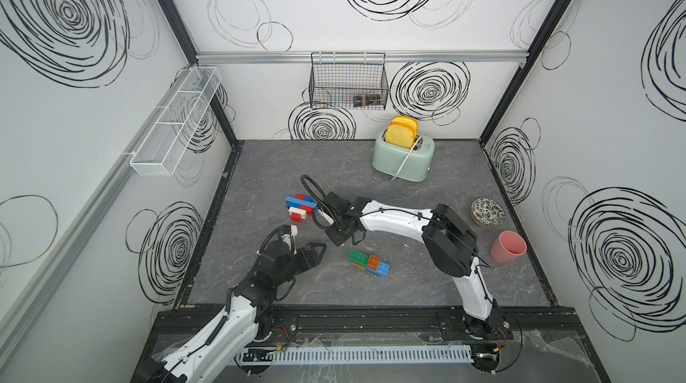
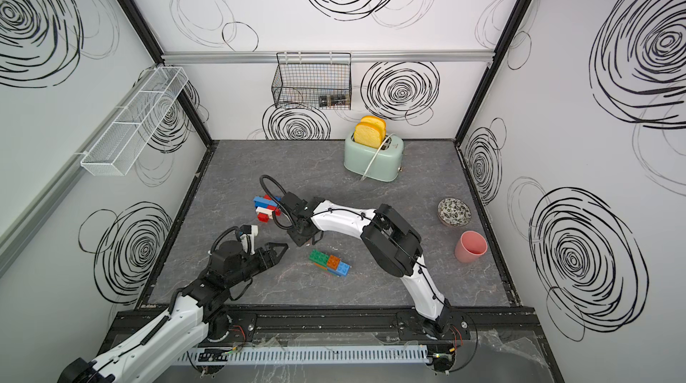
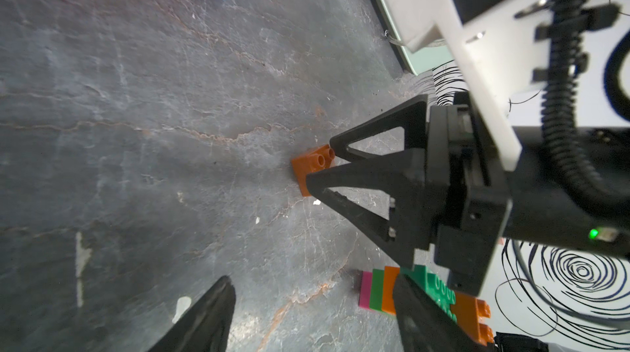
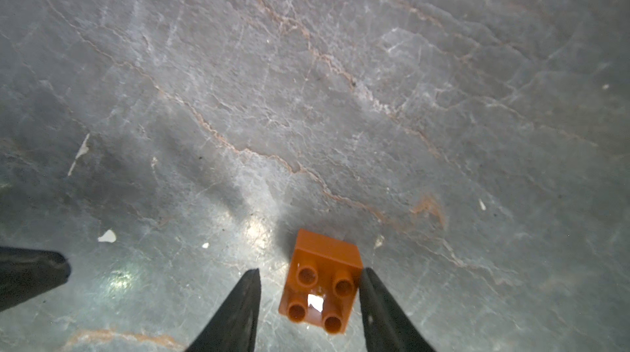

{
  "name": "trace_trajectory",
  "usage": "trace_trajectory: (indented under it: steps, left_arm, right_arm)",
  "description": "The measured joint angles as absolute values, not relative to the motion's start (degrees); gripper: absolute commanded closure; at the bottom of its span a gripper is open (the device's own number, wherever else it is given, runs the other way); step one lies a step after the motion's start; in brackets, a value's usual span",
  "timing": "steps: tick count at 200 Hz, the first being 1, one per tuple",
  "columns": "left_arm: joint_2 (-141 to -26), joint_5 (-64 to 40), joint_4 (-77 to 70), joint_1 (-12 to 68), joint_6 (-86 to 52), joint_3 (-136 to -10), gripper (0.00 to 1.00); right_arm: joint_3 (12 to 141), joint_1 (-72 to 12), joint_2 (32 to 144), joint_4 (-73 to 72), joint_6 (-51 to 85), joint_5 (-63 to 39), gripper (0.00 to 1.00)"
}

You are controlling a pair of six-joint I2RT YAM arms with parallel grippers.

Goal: Assemble a heart with lego
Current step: Pick up the lego brick from the center of the board.

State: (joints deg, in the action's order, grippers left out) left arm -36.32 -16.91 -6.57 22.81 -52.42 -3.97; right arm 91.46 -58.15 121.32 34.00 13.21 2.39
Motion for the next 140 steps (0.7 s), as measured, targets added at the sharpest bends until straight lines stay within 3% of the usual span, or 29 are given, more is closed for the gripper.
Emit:
trace_trajectory:
  steps: [75,140]
  left_arm:
    - [-36.3,-16.9,-6.6,22.8,-52.4,-3.7,0.23]
    - [-36.3,-16.9,-6.6,22.8,-52.5,-3.7,0.23]
  right_arm:
    - [91.5,-58.2,121.6,34.5,13.3,2.6,0.51]
    - [91.5,-58.3,122.8,34.5,13.0,2.6,0.60]
